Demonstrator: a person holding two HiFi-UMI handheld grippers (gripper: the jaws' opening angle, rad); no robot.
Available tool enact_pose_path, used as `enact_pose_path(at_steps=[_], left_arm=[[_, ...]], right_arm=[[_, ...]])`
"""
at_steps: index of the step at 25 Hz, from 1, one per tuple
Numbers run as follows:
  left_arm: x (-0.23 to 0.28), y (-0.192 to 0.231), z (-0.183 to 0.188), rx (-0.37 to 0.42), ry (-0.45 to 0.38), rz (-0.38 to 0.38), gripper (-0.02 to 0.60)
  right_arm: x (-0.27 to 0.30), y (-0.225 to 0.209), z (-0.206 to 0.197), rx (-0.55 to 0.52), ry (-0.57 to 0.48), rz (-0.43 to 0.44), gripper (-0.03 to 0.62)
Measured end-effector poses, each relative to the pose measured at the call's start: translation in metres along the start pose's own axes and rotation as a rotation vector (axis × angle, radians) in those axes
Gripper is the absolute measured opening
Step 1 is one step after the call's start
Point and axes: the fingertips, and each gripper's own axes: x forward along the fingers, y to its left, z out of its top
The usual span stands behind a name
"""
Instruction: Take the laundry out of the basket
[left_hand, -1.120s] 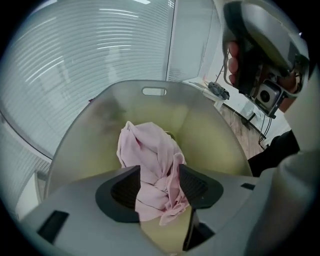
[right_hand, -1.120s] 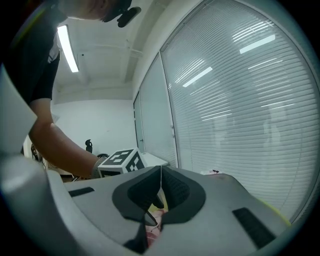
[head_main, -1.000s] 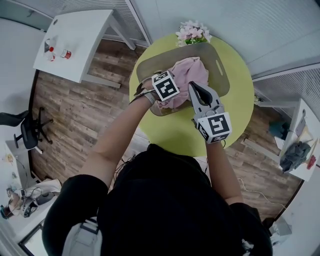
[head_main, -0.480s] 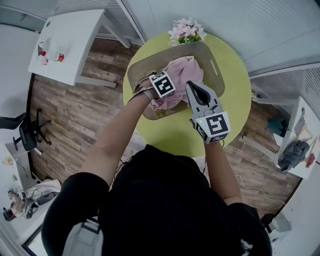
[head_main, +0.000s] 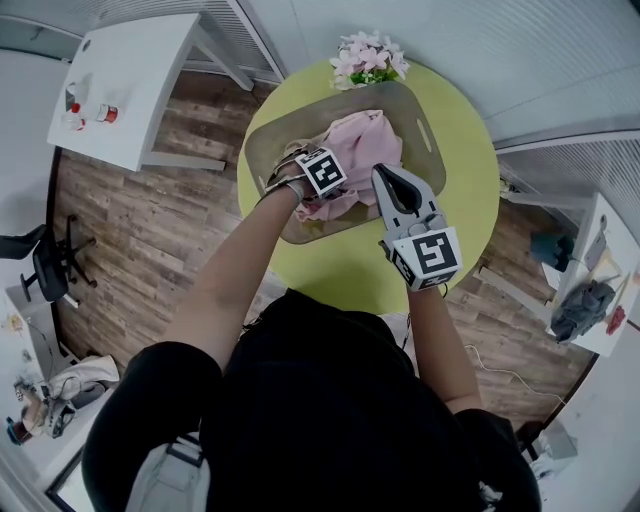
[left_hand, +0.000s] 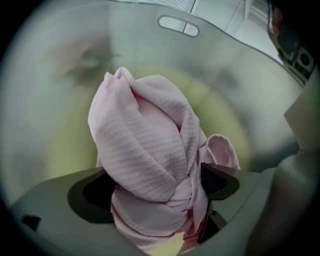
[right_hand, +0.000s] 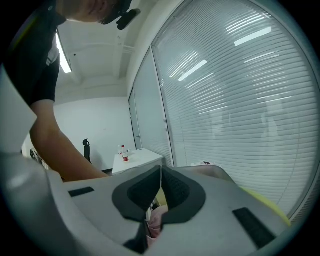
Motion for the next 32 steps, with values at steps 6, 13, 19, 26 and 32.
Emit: enact_pose_path(at_steps=[6,13,19,26,32], left_arm=[[0.014,0.003,0.002,-0.032,0.017,-0.016,0.522],[0.037,0.006,0.003,-0.071,0.037,-0.026,0.522],[0.043,0.008,0.002,-0.068,0.024,-0.017,0.526],[0.039,0.015,0.012,-0.104,-0.023,-0.005,0.496],[0.019,0.01,0.021,-0.094,-0.049,0.001,0.355]], right_arm=[[-0.002,-0.004,-0.01,0.016,0.012,-0.014,0.025],[-0.003,-0.011,-0.014,0.025,0.018,-0.022,0.025],[-0.006,-0.015,-0.018,0.026,0.026,-0.023,0.025],[-0.011,-0.02,-0.02,0.024,0.03,-0.029,0.025],[-0.015,-0.02,-0.018,0.022,0.025,-0.036,0.025]])
